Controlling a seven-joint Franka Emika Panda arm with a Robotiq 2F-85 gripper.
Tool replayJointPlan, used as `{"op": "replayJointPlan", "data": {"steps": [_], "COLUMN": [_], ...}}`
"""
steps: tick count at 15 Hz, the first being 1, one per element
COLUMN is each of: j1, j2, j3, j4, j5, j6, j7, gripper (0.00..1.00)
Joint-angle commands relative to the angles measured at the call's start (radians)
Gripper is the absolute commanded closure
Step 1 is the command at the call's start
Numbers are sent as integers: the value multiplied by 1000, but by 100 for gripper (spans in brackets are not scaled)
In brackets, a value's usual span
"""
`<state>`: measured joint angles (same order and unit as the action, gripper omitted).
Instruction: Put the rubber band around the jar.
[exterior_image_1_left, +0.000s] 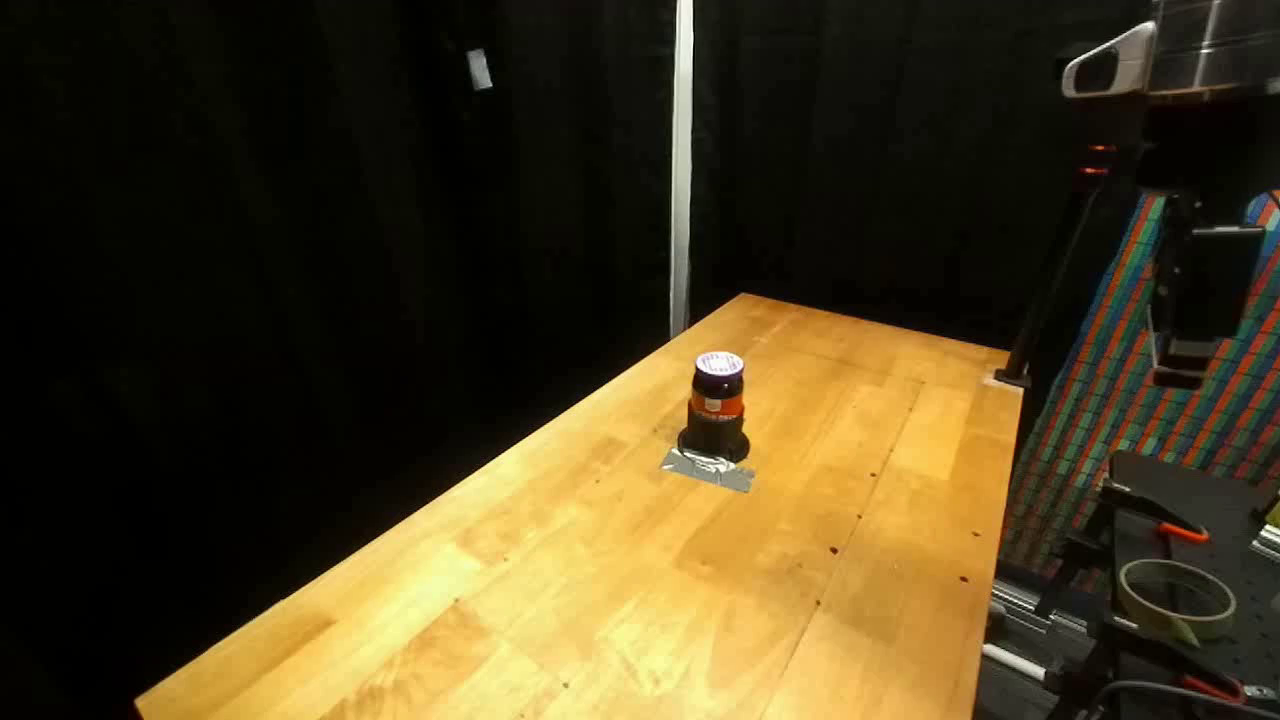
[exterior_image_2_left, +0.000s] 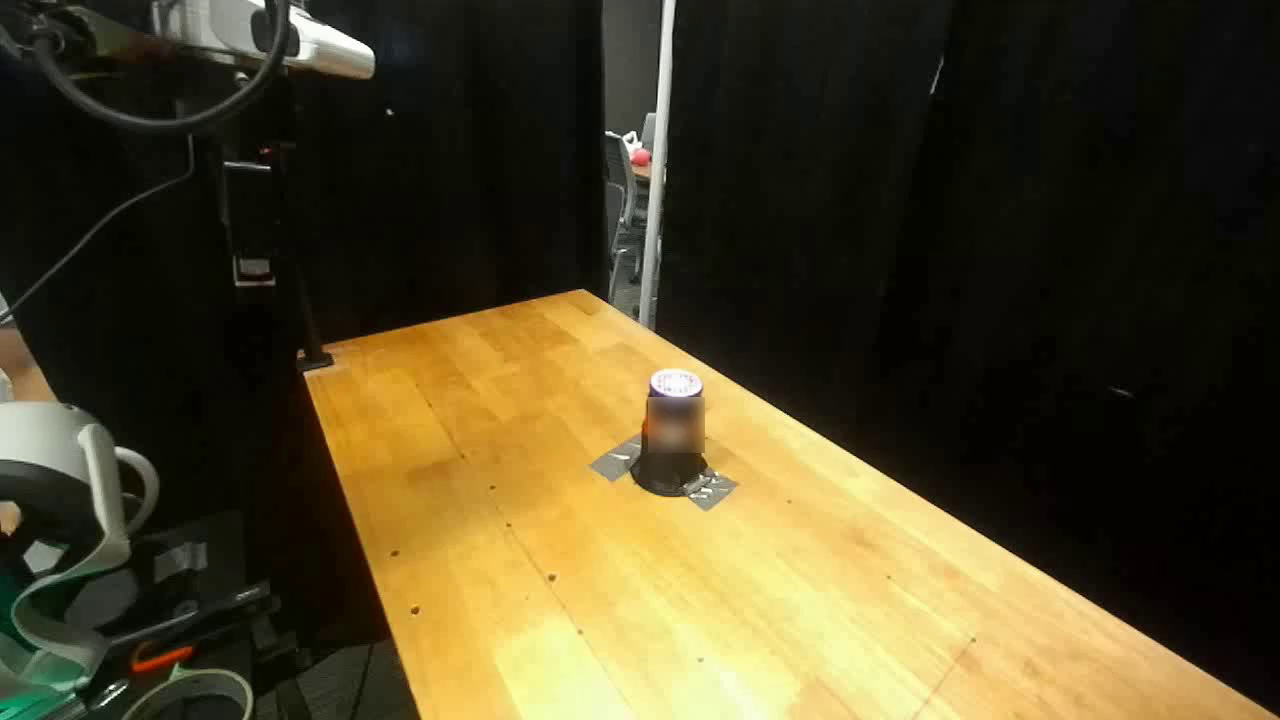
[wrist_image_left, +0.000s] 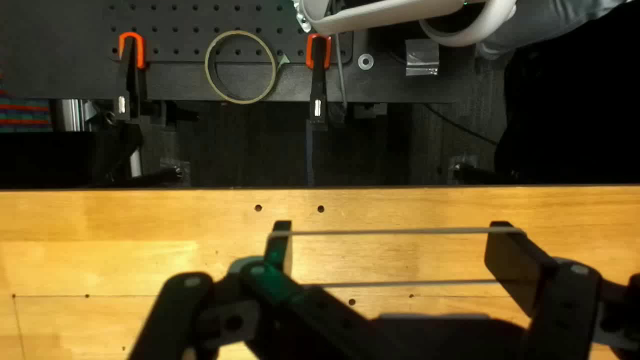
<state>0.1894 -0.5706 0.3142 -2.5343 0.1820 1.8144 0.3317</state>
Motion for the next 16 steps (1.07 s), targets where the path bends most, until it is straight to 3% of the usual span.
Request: {"op": "replayJointPlan", "data": {"steps": [1, 7, 11, 16], "j1": [8, 3, -32, -55], "j2": [1, 35, 270, 546], "j3": [-7, 1, 15, -22], "j4": [5, 34, 196, 391], "j5": [-4, -7, -65, -193], "j6": [-3, 7, 152, 327], "j7": [4, 14, 20, 24], "gripper": [0, 0, 0, 0]}}
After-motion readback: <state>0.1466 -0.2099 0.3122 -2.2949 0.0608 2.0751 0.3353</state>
